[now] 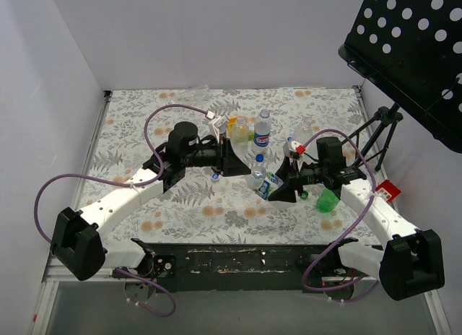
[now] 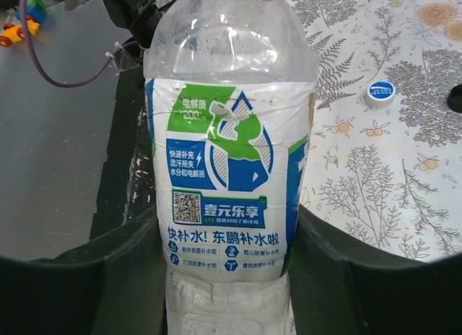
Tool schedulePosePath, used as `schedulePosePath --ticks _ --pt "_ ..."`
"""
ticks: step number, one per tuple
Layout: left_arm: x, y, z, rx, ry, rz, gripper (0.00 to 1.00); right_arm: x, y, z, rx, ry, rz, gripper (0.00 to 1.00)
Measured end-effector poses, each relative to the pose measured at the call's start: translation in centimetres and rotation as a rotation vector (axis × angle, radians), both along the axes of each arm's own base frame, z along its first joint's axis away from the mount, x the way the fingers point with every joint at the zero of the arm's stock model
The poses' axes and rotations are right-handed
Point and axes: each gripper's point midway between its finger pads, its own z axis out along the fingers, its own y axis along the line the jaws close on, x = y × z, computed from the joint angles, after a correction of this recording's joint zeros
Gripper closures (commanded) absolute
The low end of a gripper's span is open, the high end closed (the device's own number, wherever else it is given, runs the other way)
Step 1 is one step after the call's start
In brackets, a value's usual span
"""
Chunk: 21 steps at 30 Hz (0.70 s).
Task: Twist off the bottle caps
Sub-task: Place the plastic bottle at the center of the board.
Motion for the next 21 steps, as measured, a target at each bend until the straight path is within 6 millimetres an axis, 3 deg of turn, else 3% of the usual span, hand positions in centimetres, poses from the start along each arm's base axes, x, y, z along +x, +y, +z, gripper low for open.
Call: schedulePosePath --ticks 2,4,8,16,21 --pt "0.1 0.1 -0.1 0.017 -0.008 0.006 1.0 0.1 0.0 -0.1 -0.005 -0.003 -0.007 0.2" --pt "0.3 0.5 -0.6 0.048 -0.017 0.018 1.0 0.3 -0.1 -0.3 -0.017 0.002 -0.02 0.15" --pt "1.6 3.1 -1.4 0.101 -0.009 0.088 1.0 1.0 -0.5 -0.6 -0.051 -0.017 -0.054 0.13" --pt "5.0 9.6 -1.1 0.227 -0.073 0.319 1.0 2.3 -1.6 -0.3 -0.083 -0.076 -0.119 0.11" --pt "8.9 12.9 -0.6 0.381 -0.138 0.504 1.0 2.4 -1.9 0.1 -0.086 -0.111 -0.135 0.11"
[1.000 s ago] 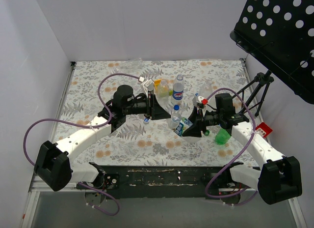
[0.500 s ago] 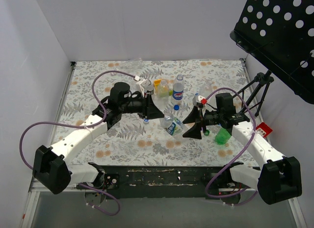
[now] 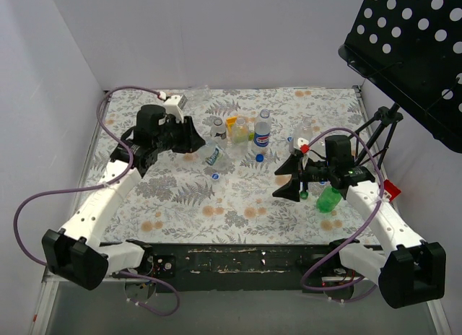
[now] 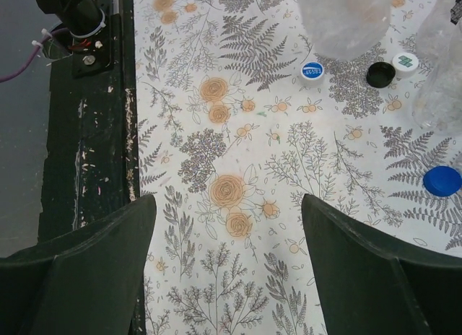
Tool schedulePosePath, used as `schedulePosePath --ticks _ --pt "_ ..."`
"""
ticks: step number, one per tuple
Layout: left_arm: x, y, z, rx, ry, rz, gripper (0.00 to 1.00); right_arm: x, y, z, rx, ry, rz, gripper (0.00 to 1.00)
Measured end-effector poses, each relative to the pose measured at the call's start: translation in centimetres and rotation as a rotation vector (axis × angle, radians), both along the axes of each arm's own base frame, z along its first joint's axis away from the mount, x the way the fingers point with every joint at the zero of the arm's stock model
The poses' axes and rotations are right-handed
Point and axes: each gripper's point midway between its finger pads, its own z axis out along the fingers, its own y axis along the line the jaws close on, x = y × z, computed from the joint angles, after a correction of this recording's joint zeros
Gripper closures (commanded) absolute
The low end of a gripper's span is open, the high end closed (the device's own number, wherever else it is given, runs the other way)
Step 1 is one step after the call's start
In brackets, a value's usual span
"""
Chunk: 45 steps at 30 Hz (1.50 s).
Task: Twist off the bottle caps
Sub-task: Place the plastic bottle at the center of the board.
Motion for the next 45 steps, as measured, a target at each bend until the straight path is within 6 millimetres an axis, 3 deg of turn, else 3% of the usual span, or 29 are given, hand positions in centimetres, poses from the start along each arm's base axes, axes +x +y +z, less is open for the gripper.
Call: schedulePosePath --ticks 5,8,10,14,17,20,25,32,40,45 --pt "4.9 2.4 0.2 0.138 -0.053 0.149 1.0 0.0 -0.1 0.2 -0.002 -0.024 -0.003 0.11" --pt "7.6 3.3 -1.3 0.225 -0.05 0.204 1.0 0.0 -0.1 0.2 -0.002 -0.029 -0.003 0.11" --pt "9.8 3.9 -3.3 0.299 -0.024 0.235 1.0 -0.1 -0.2 0.3 -0.002 -0.033 -0.003 0.11" --pt "11.6 4.4 -5.8 0.378 0.024 0.249 1.0 -0.2 -0.3 0.4 -0.002 -0.039 -0.006 0.11" --pt "13.3 4.4 -5.4 0.402 0.008 0.264 0.98 -0.3 -0.3 0.3 -0.002 -0.042 -0.01 0.11" --pt "13.9 4.6 -4.9 0.421 -0.002 0.276 0.92 -0.4 -0.4 0.1 -0.004 -0.035 -0.01 0.11" --pt "14.4 4.8 -4.4 0.439 0.001 0.288 0.73 -0.4 -0.4 0.1 -0.005 -0.033 -0.011 0.11" --pt "14.5 4.9 -5.8 0.466 0.047 0.282 0.52 -0.4 -0.4 0.1 -0.006 -0.032 -0.011 0.11" --pt "14.3 5.2 -5.9 0.474 0.058 0.3 0.22 -0.7 -0.6 -0.1 -0.024 -0.026 -0.012 0.11" --pt "14.0 5.4 -4.5 0.461 0.043 0.314 0.02 0.1 -0.9 1.7 -0.052 -0.083 -0.021 0.11"
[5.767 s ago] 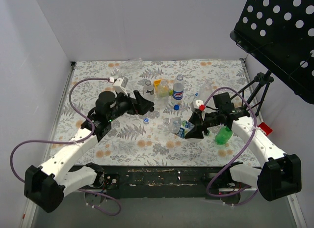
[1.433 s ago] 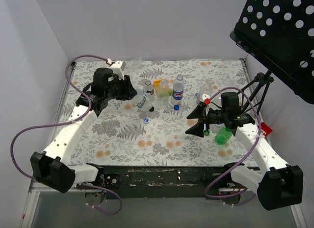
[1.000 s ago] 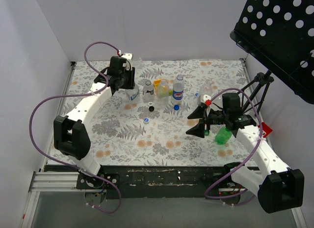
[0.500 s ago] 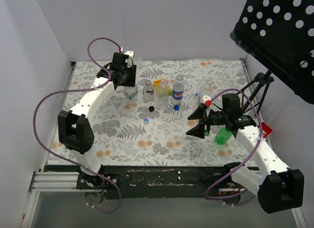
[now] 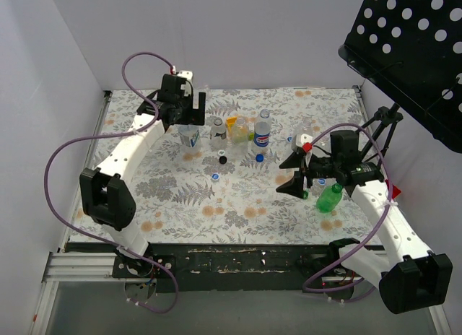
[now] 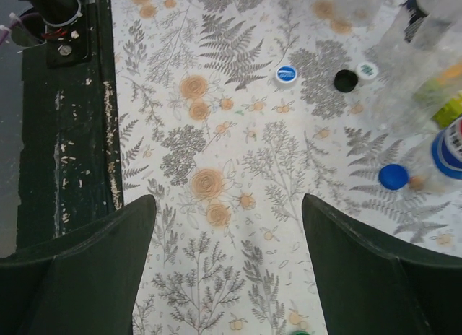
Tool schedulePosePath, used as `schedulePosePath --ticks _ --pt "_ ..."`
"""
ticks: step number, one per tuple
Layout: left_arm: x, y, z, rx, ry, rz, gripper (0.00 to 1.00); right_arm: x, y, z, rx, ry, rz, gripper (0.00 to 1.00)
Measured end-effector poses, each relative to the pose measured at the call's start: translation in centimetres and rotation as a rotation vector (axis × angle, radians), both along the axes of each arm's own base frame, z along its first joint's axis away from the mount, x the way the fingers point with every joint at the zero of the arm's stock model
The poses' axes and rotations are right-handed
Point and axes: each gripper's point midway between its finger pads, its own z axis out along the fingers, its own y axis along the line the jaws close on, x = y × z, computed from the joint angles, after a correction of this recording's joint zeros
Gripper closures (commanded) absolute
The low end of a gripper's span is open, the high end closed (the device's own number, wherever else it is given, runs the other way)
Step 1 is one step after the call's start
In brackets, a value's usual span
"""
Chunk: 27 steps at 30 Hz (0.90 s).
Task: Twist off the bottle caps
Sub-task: Place the plastic bottle at the center of the board, then reset both arms
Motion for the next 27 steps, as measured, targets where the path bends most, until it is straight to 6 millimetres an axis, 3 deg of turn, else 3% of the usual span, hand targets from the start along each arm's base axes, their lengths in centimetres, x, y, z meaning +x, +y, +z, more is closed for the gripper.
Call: schedulePosePath --ticks 4,9,13,17,21,27 --pt "-0.8 0.1 3.7 -0.044 -0.074 0.004 0.02 1.0 -0.3 3.0 -0.025 -0.081 -0.02 0.08" --pt "-3.3 -0.3 11.4 -0.194 -0.23 -0.022 0.02 2.1 -1.0 6.8 -0.063 -0.15 -0.09 0.05" --pt "-7.4 -0.6 19.2 -0.378 -0.407 -0.081 0.02 3.5 -2.4 9.3 -0.086 -0.169 -0.251 0.03" --pt "-12.7 -0.6 25.1 -0.538 -0.545 -0.148 0.02 4.2 -4.4 11.2 -0.075 -0.186 -0.441 0.02" --pt "-16.3 -0.7 26.5 -0.629 -0.586 -0.2 0.02 4.1 -5.7 12.7 -0.068 -0.239 -0.528 0.02" --pt "-18.0 -0.9 23.1 -0.664 -0.52 -0.209 0.02 2.7 -6.6 14.5 -0.043 -0.314 -0.573 0.02"
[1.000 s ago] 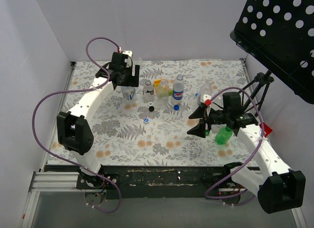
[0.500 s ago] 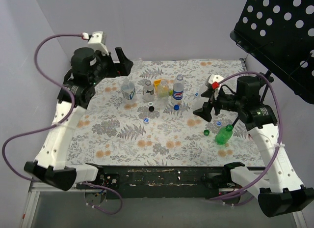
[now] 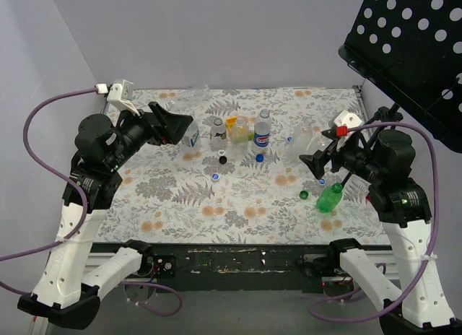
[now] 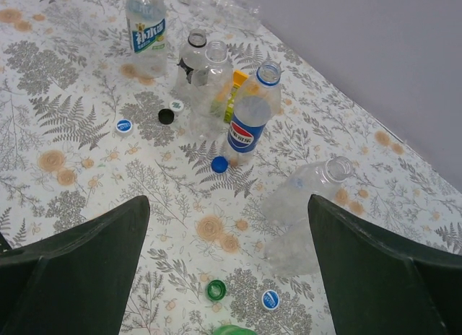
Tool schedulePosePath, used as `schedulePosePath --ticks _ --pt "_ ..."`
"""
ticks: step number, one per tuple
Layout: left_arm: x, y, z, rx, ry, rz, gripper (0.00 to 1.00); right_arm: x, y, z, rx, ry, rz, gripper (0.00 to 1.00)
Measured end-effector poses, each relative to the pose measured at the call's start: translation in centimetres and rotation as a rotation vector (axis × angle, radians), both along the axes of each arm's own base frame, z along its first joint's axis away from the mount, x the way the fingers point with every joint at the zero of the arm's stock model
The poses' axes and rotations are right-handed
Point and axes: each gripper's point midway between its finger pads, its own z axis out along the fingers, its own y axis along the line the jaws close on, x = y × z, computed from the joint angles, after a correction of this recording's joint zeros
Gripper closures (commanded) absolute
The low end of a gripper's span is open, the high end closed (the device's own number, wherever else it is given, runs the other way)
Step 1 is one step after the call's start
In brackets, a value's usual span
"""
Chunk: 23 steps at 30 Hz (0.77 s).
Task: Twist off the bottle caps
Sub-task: Reset both arms
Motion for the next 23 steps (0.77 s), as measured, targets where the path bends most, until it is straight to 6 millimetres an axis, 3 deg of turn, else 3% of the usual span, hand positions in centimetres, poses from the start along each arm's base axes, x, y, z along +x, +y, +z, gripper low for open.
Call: schedulePosePath --ticks 6,15,23 --pt "-0.5 -0.3 -2.6 0.002 0.054 -0.022 0.02 -0.8 -1.4 1.2 0.05 -0.033 -0.099 0.02" --pt "-2.7 0.2 -2.3 -0.007 0.015 -0.037 0.02 -0.7 -2.2 1.5 0.115 -0.008 -0.166 0.02" --pt "-3.3 0.6 -2.5 0.015 0.004 -0.035 0.02 -0.6 -2.2 1.0 0.148 0.027 -0.177 0.03"
